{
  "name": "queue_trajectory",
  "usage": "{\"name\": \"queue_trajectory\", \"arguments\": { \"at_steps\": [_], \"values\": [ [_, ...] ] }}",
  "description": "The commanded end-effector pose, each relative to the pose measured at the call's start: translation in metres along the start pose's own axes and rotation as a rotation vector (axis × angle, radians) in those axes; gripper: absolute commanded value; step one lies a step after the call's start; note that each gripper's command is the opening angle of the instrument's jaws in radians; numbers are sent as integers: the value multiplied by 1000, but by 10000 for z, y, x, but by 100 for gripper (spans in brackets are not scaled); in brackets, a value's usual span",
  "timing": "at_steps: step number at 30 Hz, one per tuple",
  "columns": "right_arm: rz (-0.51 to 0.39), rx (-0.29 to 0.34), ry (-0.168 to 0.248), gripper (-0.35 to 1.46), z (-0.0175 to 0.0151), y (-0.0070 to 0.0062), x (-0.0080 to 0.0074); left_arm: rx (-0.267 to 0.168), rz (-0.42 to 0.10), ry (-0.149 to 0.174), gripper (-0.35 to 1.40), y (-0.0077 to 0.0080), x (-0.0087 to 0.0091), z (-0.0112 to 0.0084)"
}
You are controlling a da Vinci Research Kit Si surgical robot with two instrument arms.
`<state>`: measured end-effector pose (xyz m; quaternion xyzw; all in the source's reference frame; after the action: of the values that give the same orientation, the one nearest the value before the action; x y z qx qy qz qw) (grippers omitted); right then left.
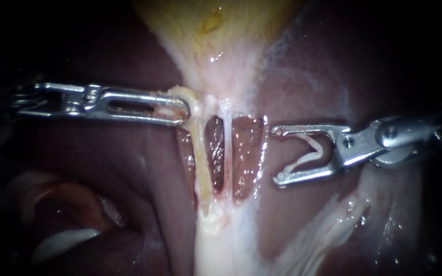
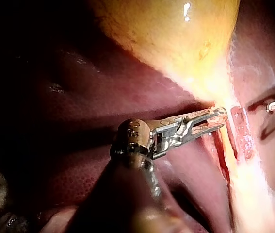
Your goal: Clipping first clip left tube
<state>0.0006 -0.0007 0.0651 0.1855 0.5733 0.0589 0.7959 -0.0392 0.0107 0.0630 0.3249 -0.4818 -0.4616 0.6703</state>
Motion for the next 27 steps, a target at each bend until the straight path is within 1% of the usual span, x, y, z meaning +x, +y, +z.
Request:
{"name": "queue_trajectory", "arguments": {
  "at_steps": [1, 3, 6, 9, 12, 16, 20, 27],
  "values": [
    [0, 1, 0, 50, 1, 0, 0, 1, -1, -1, -35, 0, 1, 0],
    [-6, 3, 0, 50, 3, 0, 0, 1, -1, -1, -35, 1, 1, 0],
    [10, -2, 0, 50, 11, -1, -1, 0, 0, -2, -35, 2, 1, -1],
    [43, 7, 9, 49, 24, -2, -3, 0, 0, -2, -35, 2, 1, -1],
    [73, 13, 6, 49, 40, -4, -7, 0, 0, -2, -35, 2, 1, -1],
    [112, 21, 7, 48, 64, -7, -17, 0, 0, -2, -35, 3, 1, -1],
    [133, 37, -8, 48, 86, -8, -28, 0, 0, -2, -35, 3, 1, -1],
    [166, 52, -12, 48, 120, -7, -46, -1, 0, -2, -35, 3, 2, 0]
  ]
}}
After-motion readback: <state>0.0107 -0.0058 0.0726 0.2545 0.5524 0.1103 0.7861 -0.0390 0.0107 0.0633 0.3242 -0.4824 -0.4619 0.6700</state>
